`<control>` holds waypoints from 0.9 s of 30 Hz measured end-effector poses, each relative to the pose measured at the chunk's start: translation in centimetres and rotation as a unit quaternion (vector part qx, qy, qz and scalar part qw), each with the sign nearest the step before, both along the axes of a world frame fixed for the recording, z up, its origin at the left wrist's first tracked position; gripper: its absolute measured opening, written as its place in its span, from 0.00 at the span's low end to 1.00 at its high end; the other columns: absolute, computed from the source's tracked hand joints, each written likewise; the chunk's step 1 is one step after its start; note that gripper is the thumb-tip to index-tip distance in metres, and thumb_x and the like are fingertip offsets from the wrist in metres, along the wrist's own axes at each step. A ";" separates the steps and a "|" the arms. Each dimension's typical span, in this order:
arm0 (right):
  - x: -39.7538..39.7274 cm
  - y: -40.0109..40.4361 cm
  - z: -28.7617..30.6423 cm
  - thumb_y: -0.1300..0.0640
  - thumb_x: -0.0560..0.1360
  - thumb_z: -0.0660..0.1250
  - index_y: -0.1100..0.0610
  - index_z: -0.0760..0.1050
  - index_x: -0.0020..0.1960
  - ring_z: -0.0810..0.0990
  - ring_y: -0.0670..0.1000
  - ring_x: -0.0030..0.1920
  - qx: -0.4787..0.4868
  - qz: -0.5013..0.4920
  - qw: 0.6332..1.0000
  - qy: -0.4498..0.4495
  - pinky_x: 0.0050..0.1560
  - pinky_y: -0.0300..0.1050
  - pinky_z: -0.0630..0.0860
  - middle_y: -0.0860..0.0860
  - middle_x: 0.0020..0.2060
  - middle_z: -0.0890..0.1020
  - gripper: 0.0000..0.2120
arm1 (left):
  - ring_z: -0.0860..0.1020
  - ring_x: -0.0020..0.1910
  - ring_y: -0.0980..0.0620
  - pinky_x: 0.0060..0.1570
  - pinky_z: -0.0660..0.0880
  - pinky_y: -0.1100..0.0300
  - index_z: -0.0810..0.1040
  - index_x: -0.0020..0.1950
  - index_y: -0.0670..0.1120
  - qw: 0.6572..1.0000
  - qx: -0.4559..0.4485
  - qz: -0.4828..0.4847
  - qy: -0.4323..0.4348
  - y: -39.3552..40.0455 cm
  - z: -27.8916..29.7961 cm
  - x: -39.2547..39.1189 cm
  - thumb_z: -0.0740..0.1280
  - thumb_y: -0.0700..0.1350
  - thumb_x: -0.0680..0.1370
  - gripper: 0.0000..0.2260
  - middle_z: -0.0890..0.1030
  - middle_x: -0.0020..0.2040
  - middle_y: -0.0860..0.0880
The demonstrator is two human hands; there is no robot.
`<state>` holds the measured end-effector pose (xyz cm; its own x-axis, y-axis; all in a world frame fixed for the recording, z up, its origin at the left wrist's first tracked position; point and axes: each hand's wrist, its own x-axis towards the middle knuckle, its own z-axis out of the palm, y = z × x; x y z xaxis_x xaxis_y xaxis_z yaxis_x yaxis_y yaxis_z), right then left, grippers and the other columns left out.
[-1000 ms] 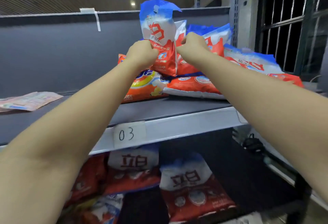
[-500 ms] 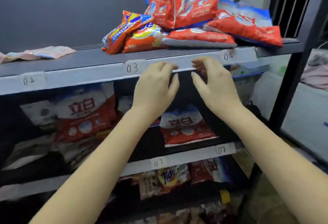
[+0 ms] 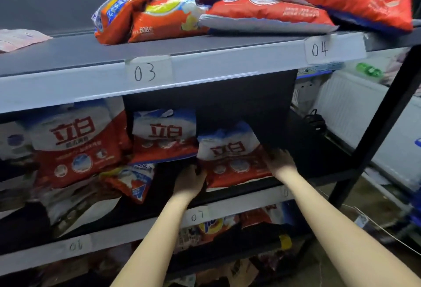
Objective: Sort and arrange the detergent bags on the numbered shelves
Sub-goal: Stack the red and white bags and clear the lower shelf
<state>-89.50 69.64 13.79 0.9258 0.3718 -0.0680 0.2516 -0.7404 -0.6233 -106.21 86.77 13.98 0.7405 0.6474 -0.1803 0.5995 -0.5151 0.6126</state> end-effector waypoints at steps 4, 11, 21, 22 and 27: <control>1.8 1.2 -0.4 0.43 0.76 0.64 0.61 0.74 0.63 0.78 0.59 0.57 0.032 0.009 0.994 0.103 0.52 0.44 0.71 0.59 0.56 0.80 0.25 | 0.79 0.54 0.46 0.58 0.75 0.49 0.76 0.61 0.44 0.967 -0.223 0.072 -0.104 1.8 -1.7 2.8 0.65 0.62 0.73 0.27 0.80 0.57 0.43; 1.7 -0.5 -0.3 0.52 0.70 0.73 0.59 0.78 0.55 0.84 0.57 0.45 0.224 0.009 0.943 0.247 0.52 0.52 0.79 0.57 0.44 0.84 0.17 | 0.82 0.49 0.44 0.51 0.79 0.47 0.77 0.57 0.50 0.877 -0.415 0.073 -0.231 -0.4 -1.8 5.4 0.65 0.47 0.79 0.08 0.83 0.52 0.42; -5.7 -14.1 2.5 0.57 0.73 0.70 0.55 0.78 0.46 0.84 0.47 0.34 0.379 -0.122 0.910 0.114 0.33 0.39 0.77 0.48 0.35 0.85 0.02 | 0.80 0.38 0.59 0.35 0.74 0.70 0.73 0.58 0.49 0.936 -0.223 -0.006 -0.272 -12.6 2.2 4.0 0.61 0.45 0.81 0.07 0.81 0.48 0.47; -6.6 -16.0 3.3 0.57 0.73 0.70 0.54 0.78 0.46 0.84 0.49 0.35 0.398 -0.134 0.902 0.101 0.34 0.41 0.77 0.48 0.35 0.85 0.02 | 0.80 0.36 0.61 0.33 0.73 0.72 0.73 0.54 0.52 0.932 -0.211 -0.032 -0.293 -14.4 3.3 3.6 0.61 0.45 0.81 0.04 0.81 0.46 0.50; -8.9 -22.7 8.7 0.59 0.71 0.70 0.53 0.79 0.47 0.85 0.51 0.35 0.457 -0.161 0.874 0.010 0.35 0.45 0.82 0.49 0.37 0.86 0.05 | 0.81 0.40 0.62 0.37 0.75 0.69 0.73 0.47 0.63 0.893 -0.138 -0.140 -0.405 -20.9 10.3 2.0 0.63 0.46 0.80 0.10 0.82 0.41 0.58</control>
<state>-98.36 46.90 22.52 0.9945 -0.0015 0.1045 0.1045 0.0397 -0.9937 -104.18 65.84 24.25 0.8263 0.4305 0.3631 -0.2255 -0.3380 0.9137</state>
